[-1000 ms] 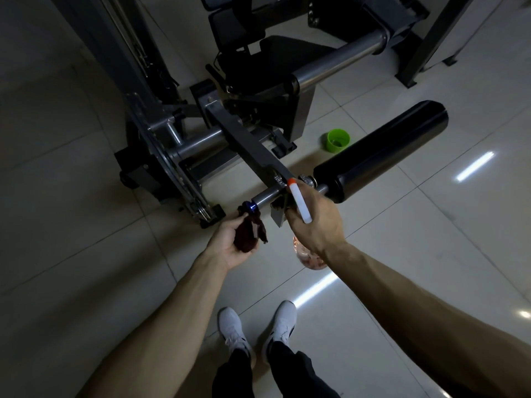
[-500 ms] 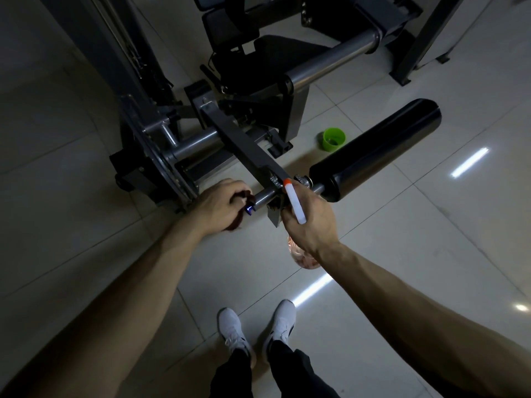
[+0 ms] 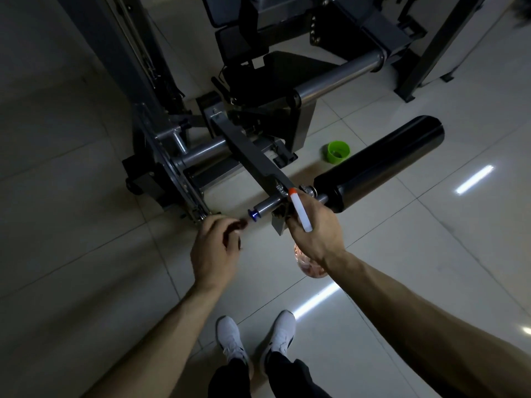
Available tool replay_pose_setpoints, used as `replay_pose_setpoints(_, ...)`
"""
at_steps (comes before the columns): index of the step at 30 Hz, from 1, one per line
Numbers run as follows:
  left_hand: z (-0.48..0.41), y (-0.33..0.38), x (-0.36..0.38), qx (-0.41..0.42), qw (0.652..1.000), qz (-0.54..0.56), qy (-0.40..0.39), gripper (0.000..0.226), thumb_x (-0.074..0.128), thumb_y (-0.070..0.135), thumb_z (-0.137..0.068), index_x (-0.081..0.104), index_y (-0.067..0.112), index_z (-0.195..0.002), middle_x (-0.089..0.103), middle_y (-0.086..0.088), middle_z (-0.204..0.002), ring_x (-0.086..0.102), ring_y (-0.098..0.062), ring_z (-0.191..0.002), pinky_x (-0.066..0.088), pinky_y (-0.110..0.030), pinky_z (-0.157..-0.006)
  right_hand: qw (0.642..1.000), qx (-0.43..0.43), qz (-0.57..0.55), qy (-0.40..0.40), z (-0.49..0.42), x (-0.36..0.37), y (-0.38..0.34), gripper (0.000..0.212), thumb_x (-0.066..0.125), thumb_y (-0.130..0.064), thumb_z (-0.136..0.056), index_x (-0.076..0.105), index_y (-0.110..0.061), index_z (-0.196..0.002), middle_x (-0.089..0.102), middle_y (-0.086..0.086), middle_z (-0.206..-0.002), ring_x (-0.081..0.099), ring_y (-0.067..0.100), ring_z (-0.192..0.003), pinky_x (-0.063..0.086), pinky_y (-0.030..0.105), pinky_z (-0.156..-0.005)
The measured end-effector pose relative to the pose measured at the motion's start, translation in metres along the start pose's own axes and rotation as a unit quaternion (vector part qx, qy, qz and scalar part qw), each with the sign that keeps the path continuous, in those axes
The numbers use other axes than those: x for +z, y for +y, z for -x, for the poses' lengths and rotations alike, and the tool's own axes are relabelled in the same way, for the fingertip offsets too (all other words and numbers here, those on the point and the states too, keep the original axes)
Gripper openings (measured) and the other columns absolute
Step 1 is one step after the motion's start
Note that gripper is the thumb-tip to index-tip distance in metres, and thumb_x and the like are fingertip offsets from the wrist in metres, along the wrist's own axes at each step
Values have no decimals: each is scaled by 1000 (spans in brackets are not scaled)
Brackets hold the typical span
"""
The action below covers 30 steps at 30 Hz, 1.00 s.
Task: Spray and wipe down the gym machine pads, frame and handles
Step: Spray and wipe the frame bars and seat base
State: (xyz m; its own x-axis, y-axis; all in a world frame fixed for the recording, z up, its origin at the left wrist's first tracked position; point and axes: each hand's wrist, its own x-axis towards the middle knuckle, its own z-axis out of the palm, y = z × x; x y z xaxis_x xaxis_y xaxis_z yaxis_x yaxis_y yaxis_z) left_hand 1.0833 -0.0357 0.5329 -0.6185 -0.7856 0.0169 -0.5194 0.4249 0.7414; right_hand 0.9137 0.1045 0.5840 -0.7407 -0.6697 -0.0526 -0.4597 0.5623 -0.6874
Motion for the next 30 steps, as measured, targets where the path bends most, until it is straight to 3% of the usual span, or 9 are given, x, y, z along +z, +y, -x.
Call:
replay_pose_setpoints(1, -4, 6, 5, -132, 987, 90, 33, 15, 64, 25, -98, 66, 31, -113, 60, 4, -129, 62, -23, -114, 57, -38, -88, 1000, 2, 1, -4, 0, 1, 1, 55, 69, -33, -95, 54, -18, -146, 69, 4, -123, 56, 14, -95, 46, 30, -85)
replay_pose_setpoints(3, -21, 20, 17, -378, 881, 279, 55, 26, 69, 29, -97, 66, 25, -123, 64, -8, -131, 63, -30, -115, 57, -46, -94, 1000, -1, 8, -8, 2, 4, 1, 59, 64, -42, -92, 54, -19, -145, 64, 3, -135, 60, 19, -104, 47, 31, -89)
replay_pose_setpoints(6, -35, 45, 31, -507, 749, 426, 33, 45, 77, 26, -91, 60, 12, -130, 64, -14, -123, 65, -31, -107, 60, -42, -81, 1000, -6, 10, 10, 5, 6, -5, 47, 67, -38, -91, 61, -17, -133, 59, 4, -137, 57, 20, -101, 50, 34, -84)
replay_pose_setpoints(11, -26, 62, 19, -478, 777, 410, -13, 33, 85, 26, -82, 66, 14, -106, 72, -12, -110, 70, -29, -98, 61, -44, -86, 998, -18, -55, 33, 8, -1, -28, 32, 58, -33, -86, 68, -17, -112, 66, 0, -103, 61, 19, -84, 57, 44, -73)
replay_pose_setpoints(16, -82, 54, -61, -424, 781, 454, 65, 42, 83, 32, -83, 66, 17, -118, 72, -11, -111, 71, -29, -100, 62, -43, -75, 986, 14, -163, -31, -15, -10, -89, 15, 62, -23, -93, 67, -28, -106, 70, -1, -80, 69, 18, -68, 62, 46, -70)
replay_pose_setpoints(20, -120, 48, -130, -432, 697, 568, 73, 31, 78, 25, -90, 62, 10, -112, 67, -14, -112, 67, -28, -100, 56, -39, -76, 967, 15, -249, -48, -42, -13, -144, 22, 62, -17, -100, 65, -6, -118, 69, 16, -93, 70, 28, -76, 59, 24, -60)
replay_pose_setpoints(23, -144, 31, -168, -407, 656, 634, 47, 48, 81, 30, -85, 62, 8, -124, 69, -17, -120, 71, -30, -105, 58, -35, -80, 952, 17, -303, -35, -62, -7, -182, 21, 60, -18, -103, 63, -28, -120, 64, 1, -101, 68, 24, -87, 61, 29, -68)
replay_pose_setpoints(26, -168, 11, -204, -385, 670, 635, 4, 51, 86, 28, -80, 64, 8, -121, 69, -16, -121, 69, -28, -110, 57, -31, -86, 943, 45, -329, 13, -86, 22, -216, 28, 63, -22, -101, 60, -50, -98, 64, -9, -101, 68, 20, -99, 60, 46, -91)
replay_pose_setpoints(30, -203, -24, -235, -385, 690, 612, -34, 36, 81, 11, -82, 64, 5, -113, 67, -17, -121, 67, -27, -108, 56, -31, -74, 946, 63, -316, 42, -111, 78, -251, 21, 64, -35, -99, 63, -57, -102, 70, -1, -107, 71, 26, -99, 60, 53, -90)
